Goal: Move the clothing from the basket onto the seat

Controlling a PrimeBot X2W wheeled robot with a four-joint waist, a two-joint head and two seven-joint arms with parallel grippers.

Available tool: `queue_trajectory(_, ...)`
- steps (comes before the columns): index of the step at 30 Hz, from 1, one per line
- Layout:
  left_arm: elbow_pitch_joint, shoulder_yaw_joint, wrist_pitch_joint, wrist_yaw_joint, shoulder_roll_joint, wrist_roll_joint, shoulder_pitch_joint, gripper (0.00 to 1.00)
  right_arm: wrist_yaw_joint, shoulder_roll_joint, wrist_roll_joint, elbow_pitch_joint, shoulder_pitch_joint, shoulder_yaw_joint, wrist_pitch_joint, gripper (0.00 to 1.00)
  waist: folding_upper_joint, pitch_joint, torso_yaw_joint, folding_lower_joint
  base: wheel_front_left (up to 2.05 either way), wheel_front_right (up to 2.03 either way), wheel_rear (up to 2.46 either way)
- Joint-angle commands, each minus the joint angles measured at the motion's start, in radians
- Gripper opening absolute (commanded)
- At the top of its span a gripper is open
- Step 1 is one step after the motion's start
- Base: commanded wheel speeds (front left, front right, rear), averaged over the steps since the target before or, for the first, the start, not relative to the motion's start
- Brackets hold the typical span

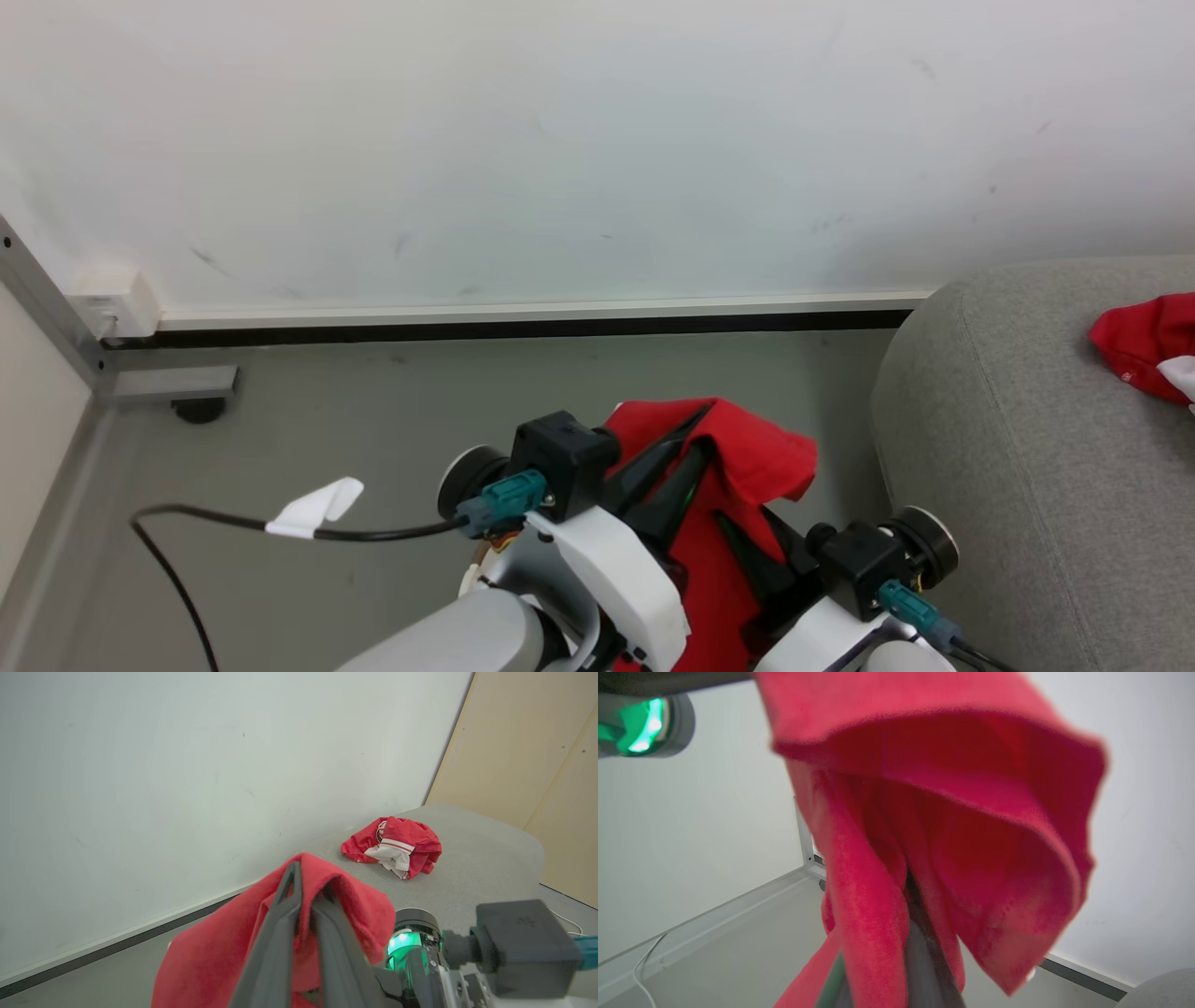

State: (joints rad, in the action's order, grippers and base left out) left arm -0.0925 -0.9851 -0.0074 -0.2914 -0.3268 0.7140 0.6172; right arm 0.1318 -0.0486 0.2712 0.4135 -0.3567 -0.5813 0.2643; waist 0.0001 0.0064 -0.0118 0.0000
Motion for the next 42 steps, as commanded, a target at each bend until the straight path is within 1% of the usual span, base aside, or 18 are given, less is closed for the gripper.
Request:
queue_trajectory(1, 0.008, 0.004, -0.011, -0.001, -0.008, -0.004, -0.007, 0.90, -0.002, -0.003, 0.000, -0.014, -0.003, 0.016, 0.000, 0.00, -0.0001, 0.003, -0.005, 0.0000, 0.00, 0.00, 0.00)
queue_trajectory(2, 0.012, 0.005, -0.014, 0.000, -0.010, -0.006, -0.008, 1.00, -0.002, -0.003, -0.004, -0.017, -0.002, 0.020, 0.000, 0.00, -0.0001, 0.004, -0.007, 0.0000, 0.00, 0.00, 0.00)
queue_trajectory(10, 0.035, -0.003, -0.043, 0.010, -0.029, -0.012, -0.032, 1.00, -0.002, -0.003, -0.038, -0.023, 0.002, 0.087, 0.000, 0.00, -0.0001, 0.014, -0.018, 0.0000, 0.00, 0.00, 0.00)
queue_trajectory(18, 0.092, -0.027, -0.085, 0.042, -0.063, -0.013, -0.083, 1.00, -0.002, -0.003, -0.083, -0.037, 0.005, 0.190, 0.000, 0.00, -0.0001, 0.019, -0.026, 0.0000, 0.00, 0.00, 0.00)
queue_trajectory(20, 0.108, -0.031, -0.099, 0.044, -0.068, -0.017, -0.091, 1.00, -0.002, -0.003, -0.094, -0.041, 0.014, 0.211, 0.000, 0.00, -0.0001, 0.017, -0.027, 0.0000, 0.00, 0.00, 0.00)
queue_trajectory(24, 0.133, -0.035, -0.118, 0.048, -0.068, -0.014, -0.109, 1.00, -0.002, -0.003, -0.105, -0.049, 0.028, 0.242, 0.000, 0.00, -0.0001, 0.010, -0.030, 0.0000, 0.00, 0.00, 0.00)
queue_trajectory(31, 0.150, -0.038, -0.135, 0.049, -0.054, -0.011, -0.107, 1.00, -0.002, -0.003, -0.111, -0.057, 0.042, 0.253, 0.000, 0.00, -0.0001, 0.003, -0.037, 0.0000, 0.00, 0.00, 0.00)
queue_trajectory(37, 0.154, -0.038, -0.145, 0.047, -0.055, -0.014, -0.105, 1.00, -0.002, -0.003, -0.113, -0.070, 0.049, 0.264, 0.000, 0.00, -0.0001, 0.006, -0.071, 0.0000, 0.00, 0.00, 0.00)
queue_trajectory(42, 0.157, -0.038, -0.149, 0.047, -0.059, -0.010, -0.109, 1.00, -0.002, -0.003, -0.128, -0.082, 0.056, 0.284, 0.000, 0.00, -0.0001, 0.018, -0.125, 0.0000, 0.00, 0.00, 0.00)
